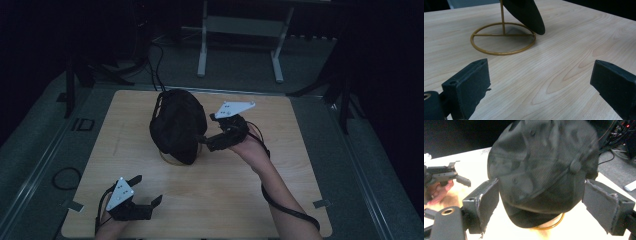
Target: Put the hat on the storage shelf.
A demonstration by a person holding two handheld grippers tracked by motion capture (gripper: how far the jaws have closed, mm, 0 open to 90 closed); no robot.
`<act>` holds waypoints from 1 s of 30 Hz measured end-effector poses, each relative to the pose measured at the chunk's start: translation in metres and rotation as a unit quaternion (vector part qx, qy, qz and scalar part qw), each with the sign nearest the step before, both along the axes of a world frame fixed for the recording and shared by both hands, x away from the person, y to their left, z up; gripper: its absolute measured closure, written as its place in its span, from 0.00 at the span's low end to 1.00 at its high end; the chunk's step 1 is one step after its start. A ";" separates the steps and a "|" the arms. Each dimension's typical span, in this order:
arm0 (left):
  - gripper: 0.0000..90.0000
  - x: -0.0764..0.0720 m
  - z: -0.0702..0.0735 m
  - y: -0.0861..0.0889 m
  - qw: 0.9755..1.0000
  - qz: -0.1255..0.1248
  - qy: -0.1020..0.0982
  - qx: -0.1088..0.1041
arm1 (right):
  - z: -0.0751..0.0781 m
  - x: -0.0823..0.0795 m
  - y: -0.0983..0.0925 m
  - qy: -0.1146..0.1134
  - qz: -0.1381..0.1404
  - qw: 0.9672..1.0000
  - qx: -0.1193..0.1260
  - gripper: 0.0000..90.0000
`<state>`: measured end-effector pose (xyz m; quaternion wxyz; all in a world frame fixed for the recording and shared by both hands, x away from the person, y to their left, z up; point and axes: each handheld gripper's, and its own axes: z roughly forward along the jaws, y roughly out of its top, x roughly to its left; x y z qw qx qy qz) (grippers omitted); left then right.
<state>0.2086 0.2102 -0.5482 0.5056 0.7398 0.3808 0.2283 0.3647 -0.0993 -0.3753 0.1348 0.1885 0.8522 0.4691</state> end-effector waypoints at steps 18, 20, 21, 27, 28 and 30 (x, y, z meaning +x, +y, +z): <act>0.03 0.000 0.000 0.000 1.000 -0.004 0.002 0.003 | -0.051 -0.035 -0.036 0.003 -0.018 1.000 0.005 0.16; 0.03 0.001 -0.001 0.000 1.000 -0.004 0.003 0.003 | -0.059 -0.040 -0.041 0.004 -0.016 1.000 0.009 0.16; 0.03 0.001 -0.001 0.000 1.000 -0.004 0.003 0.003 | -0.062 -0.042 -0.042 0.004 -0.015 1.000 0.009 0.16; 0.03 -0.001 0.000 0.001 1.000 -0.004 0.003 0.002 | -0.088 -0.056 -0.052 0.007 0.004 1.000 0.012 0.15; 0.03 -0.001 0.000 0.001 1.000 -0.004 0.003 0.003 | -0.092 -0.057 -0.054 0.012 0.007 1.000 0.017 0.15; 0.03 -0.001 0.000 0.001 1.000 -0.004 0.004 0.002 | -0.100 -0.059 -0.057 0.021 0.008 1.000 0.016 0.15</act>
